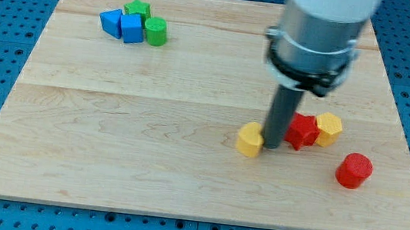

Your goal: Place the yellow heart at the center of the board

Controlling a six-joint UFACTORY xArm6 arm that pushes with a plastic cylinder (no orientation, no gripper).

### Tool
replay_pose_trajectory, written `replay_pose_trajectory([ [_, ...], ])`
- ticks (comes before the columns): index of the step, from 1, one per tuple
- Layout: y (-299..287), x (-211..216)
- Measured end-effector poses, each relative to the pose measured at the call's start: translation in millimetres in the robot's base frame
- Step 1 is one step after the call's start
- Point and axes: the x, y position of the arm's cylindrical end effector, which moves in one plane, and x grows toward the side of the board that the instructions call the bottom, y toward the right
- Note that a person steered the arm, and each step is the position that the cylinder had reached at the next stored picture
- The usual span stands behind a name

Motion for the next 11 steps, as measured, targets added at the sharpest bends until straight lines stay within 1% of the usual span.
replay_pose_trajectory([
  [1,31.1,28.0],
  [2,-33.9,0.1],
  [3,-114.2,-46.6],
  [4,-110.9,-37.2],
  [5,-80.1,-13.6],
  [6,-130.8,11.2],
  [7,-182.0,-2.0],
  [8,-110.9,-36.1],
  [9,-84.1,-47.3],
  [10,-103.0,-35.5],
  [11,-137.1,-8.2],
])
